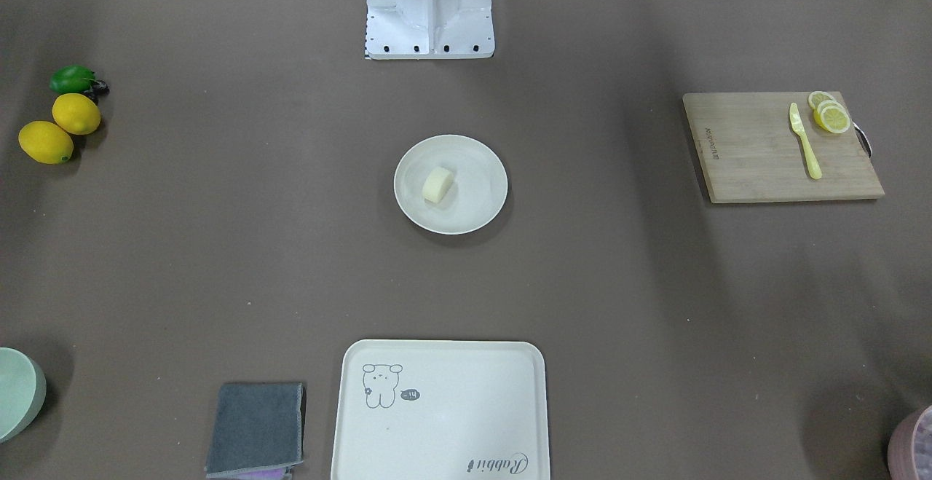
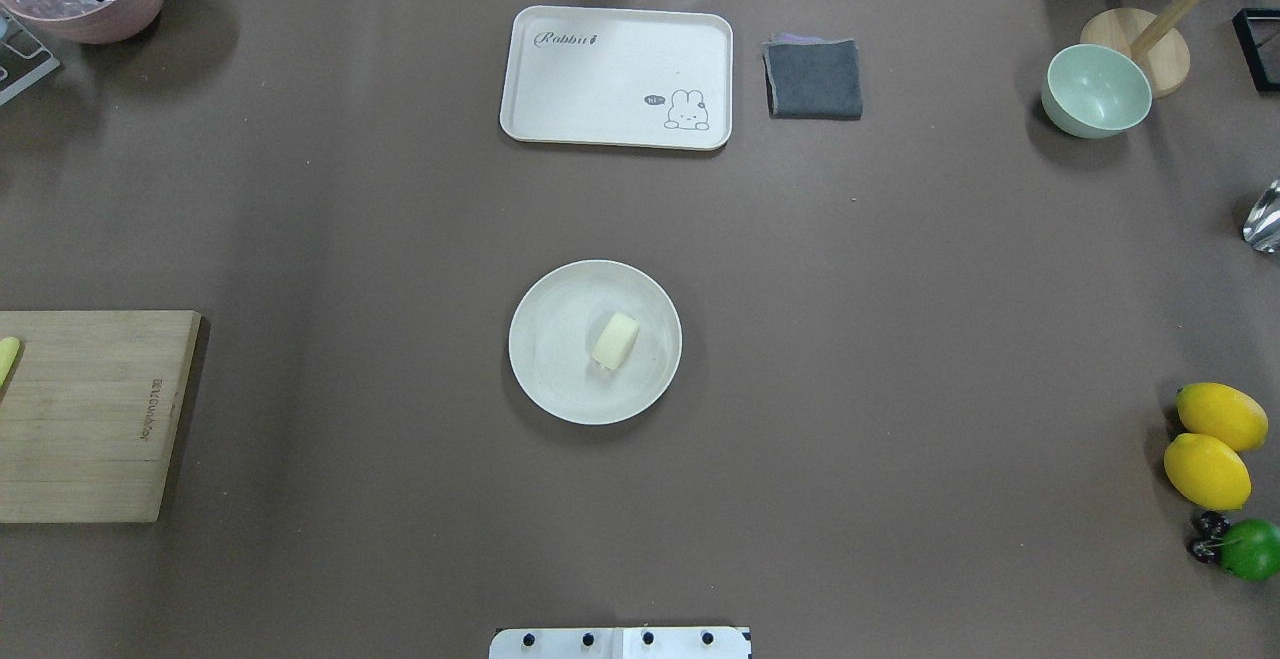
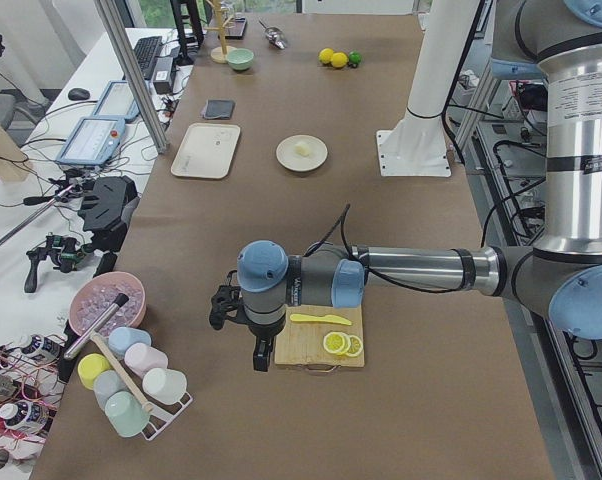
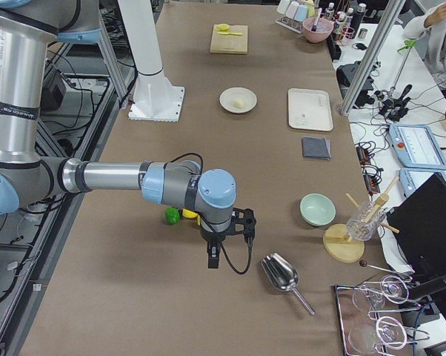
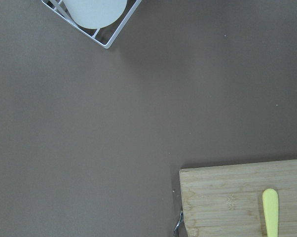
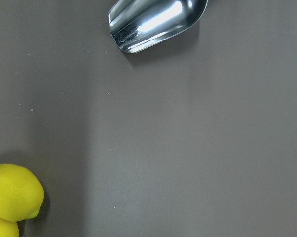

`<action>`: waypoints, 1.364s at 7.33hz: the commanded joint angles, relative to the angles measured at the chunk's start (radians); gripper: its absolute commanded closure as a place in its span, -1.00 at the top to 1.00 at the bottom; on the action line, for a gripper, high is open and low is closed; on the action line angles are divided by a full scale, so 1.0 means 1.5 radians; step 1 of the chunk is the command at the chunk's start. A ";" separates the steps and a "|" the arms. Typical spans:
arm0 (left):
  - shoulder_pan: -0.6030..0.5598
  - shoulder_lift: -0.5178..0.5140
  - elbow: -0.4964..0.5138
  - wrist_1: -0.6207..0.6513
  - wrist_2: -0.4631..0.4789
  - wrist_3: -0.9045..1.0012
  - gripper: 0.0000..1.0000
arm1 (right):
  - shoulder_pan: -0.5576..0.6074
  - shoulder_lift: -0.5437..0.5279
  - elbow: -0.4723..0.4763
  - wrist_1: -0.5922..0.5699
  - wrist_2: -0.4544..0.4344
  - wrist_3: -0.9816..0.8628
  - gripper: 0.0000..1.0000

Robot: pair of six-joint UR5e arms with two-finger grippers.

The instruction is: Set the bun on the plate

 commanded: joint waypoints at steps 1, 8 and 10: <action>0.000 0.001 -0.001 -0.005 0.000 0.001 0.95 | 0.000 0.000 0.000 0.000 0.006 0.000 1.00; -0.002 0.002 -0.031 -0.005 0.000 0.001 0.95 | 0.000 -0.001 0.001 0.001 0.020 -0.001 1.00; -0.002 0.002 -0.032 -0.005 0.000 0.001 0.95 | 0.000 -0.001 0.001 0.000 0.020 -0.001 1.00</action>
